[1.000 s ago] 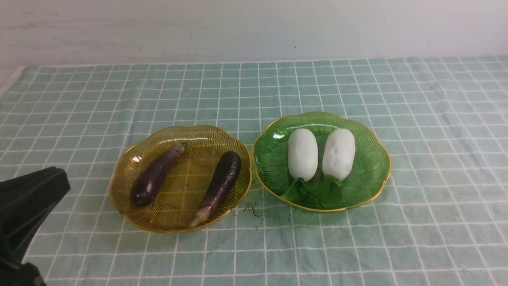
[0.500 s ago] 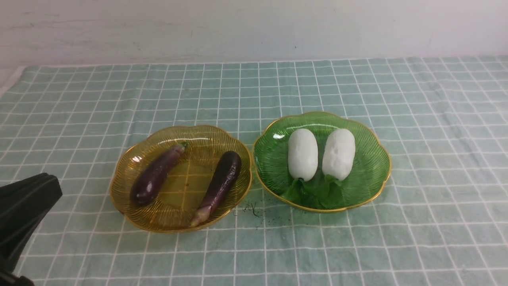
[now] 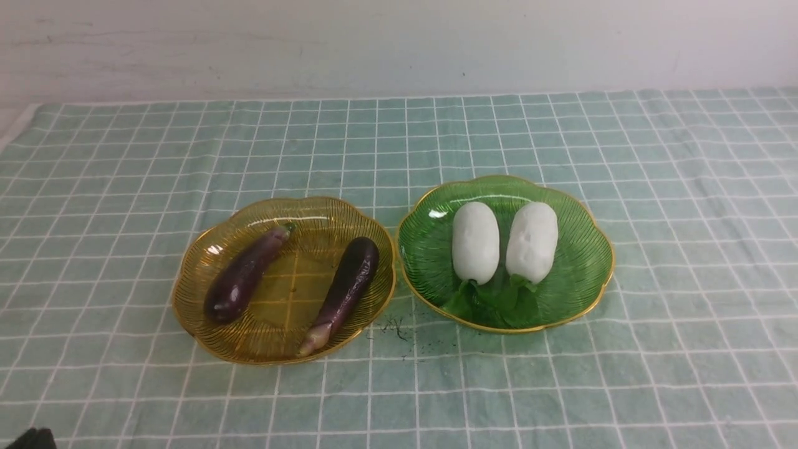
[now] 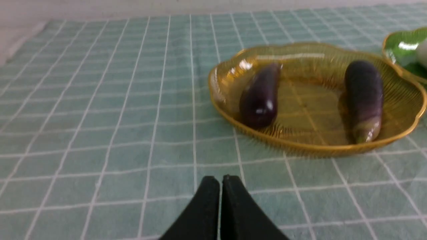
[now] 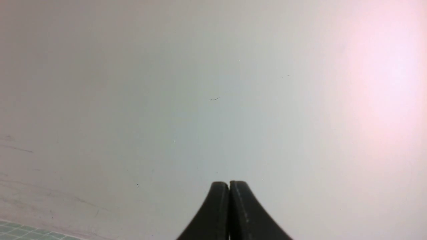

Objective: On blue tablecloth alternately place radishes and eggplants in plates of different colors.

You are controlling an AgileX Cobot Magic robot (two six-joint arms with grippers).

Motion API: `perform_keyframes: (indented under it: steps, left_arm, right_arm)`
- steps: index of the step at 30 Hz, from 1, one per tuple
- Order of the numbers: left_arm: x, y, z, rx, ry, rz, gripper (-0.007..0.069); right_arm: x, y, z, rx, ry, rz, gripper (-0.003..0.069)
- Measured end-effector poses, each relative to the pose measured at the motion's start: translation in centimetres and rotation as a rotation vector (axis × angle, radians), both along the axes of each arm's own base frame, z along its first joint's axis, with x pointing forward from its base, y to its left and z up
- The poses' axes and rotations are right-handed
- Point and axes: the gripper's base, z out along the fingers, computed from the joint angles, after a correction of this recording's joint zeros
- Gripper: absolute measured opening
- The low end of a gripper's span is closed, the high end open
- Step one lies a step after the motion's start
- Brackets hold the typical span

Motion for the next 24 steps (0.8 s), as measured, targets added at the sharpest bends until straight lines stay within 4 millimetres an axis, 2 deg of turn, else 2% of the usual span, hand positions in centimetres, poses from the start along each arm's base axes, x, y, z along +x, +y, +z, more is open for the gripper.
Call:
perform_keyframes:
  steps: [24]
  left_arm:
    - [-0.08, 0.00, -0.40, -0.003, 0.037, 0.002, -0.0008]
  right_arm:
    - [0.00, 0.00, -0.01, 0.002, 0.002, 0.001, -0.0014]
